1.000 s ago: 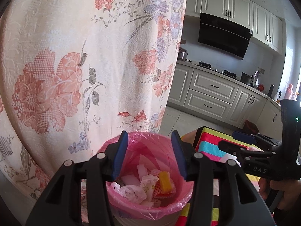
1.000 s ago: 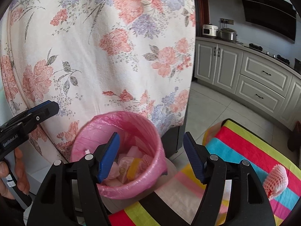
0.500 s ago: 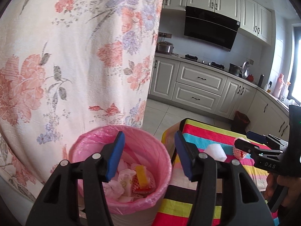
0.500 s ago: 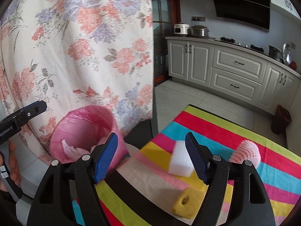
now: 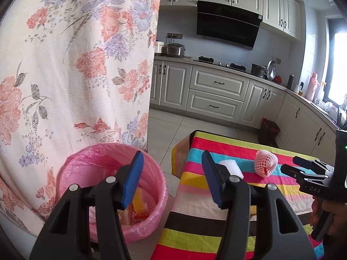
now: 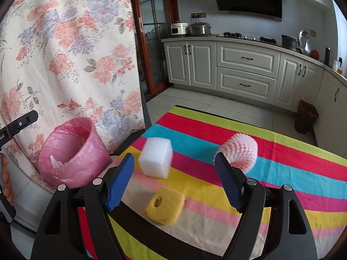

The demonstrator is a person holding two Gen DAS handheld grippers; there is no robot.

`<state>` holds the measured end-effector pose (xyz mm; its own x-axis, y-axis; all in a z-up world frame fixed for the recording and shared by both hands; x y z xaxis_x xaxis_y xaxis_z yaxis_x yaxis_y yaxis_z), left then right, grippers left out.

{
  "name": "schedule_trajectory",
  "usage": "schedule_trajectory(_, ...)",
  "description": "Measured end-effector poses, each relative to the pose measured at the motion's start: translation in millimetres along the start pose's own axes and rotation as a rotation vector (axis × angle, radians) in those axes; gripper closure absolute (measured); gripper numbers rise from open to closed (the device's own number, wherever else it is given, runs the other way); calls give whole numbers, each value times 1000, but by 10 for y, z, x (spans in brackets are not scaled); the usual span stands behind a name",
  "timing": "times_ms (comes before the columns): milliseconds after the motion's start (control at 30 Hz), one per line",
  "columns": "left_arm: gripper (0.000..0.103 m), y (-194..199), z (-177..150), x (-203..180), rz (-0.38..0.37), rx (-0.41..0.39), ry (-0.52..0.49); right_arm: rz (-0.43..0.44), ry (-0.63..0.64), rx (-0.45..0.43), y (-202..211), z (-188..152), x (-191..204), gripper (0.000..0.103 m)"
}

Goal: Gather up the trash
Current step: 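Move both open tools back toward the white foam block and sponge, then grasp the yellow sponge with the right tool and lift it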

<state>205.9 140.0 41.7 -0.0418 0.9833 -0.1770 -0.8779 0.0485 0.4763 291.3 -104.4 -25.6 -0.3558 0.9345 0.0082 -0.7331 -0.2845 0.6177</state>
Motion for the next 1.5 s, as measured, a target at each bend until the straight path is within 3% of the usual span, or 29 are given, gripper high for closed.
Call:
schedule_trajectory(767, 45, -393, -175, -681, -97, 69, -60, -38, -73, 26, 2, -210, -544, 25)
schedule_trajectory(1067, 45, -438, -222, -714, -107, 79, -59, -17, -70, 73, -125, -421, -364, 25)
schedule_trajectory(1500, 45, -507, -415, -736, -149, 106, -29, -29, -12, 233, -607, -902, 44, 26)
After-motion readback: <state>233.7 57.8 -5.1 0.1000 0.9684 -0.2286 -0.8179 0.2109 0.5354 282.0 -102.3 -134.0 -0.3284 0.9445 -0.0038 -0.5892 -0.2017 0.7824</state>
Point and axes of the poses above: each gripper's, at about its wrist camera, not at the fingertips, and y roughly against the way its jaws point, x to its left, z to its top, the point moved 10 cm from there along -y, roughly the way its jaws point, and after that the axes turned 9 degrees about -z, right-handed, at the moved point
